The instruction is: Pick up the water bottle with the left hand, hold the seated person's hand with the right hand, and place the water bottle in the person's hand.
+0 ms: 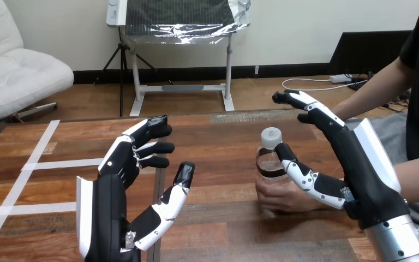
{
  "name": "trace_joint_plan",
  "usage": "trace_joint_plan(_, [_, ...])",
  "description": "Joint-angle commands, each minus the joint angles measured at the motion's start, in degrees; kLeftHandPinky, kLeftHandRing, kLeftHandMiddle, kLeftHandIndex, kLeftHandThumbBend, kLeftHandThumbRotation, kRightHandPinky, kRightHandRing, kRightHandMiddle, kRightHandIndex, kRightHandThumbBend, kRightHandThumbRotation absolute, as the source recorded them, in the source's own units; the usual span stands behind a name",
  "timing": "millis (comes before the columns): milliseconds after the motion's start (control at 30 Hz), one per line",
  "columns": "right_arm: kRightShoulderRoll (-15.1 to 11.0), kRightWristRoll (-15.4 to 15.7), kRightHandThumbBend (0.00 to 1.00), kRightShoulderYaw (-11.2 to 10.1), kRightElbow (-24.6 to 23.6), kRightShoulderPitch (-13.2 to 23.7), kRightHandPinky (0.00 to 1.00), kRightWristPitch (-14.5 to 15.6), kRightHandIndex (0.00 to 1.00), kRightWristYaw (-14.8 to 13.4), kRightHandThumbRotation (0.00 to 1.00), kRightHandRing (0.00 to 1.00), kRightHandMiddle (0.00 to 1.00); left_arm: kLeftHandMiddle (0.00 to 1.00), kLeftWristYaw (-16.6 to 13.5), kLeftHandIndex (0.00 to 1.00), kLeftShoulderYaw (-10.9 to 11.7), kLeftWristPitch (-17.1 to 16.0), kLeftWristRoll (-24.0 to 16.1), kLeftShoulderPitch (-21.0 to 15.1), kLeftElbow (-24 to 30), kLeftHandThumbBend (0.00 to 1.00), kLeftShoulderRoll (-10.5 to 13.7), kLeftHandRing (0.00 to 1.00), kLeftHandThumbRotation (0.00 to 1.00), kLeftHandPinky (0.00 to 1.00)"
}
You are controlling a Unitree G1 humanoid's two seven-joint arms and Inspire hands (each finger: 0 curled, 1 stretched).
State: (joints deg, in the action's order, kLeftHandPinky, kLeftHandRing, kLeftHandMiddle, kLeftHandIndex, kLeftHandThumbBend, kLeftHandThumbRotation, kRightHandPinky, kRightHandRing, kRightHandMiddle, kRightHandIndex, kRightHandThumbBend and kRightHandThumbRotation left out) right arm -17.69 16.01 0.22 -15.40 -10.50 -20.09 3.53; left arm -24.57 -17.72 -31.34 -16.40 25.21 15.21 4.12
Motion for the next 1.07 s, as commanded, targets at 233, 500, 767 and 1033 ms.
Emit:
trace_joint_plan(233, [-0.2,0.3,0.27,-0.3,-0.6,3.0,0.83,0.4,0.82,0.4,0.00,0.89,0.90,0.71,-0.5,0.72,-0.5,-0.1,-0.4,-0.7,1.5,0.46,-4.8,0.64,0.09,0.56])
trace_joint_plan(500, [-0.3,0.2,0.28,-0.5,-0.4,3.3,0.83,0.4,0.82,0.5,0.00,0.89,0.90,0.71,-0.7,0.71,-0.6,0.2,-0.5,-0.7,1.5,0.46,-5.0,0.64,0.10,0.56])
trace_joint_plan(767, [-0.4,-0.1,0.29,-0.5,-0.4,3.6,0.83,0.7,0.82,0.8,0.00,0.89,0.90,0.71,-0.7,0.71,-0.6,0.0,-0.3,-1.1,1.2,0.46,-4.9,0.64,0.10,0.56])
trace_joint_plan(1033, [-0.4,-0.1,0.31,-0.6,-0.2,3.9,0.83,0.6,0.81,0.9,0.00,0.89,0.90,0.70,-0.6,0.71,-0.6,0.2,-0.1,-1.2,1.2,0.47,-4.9,0.63,0.10,0.55])
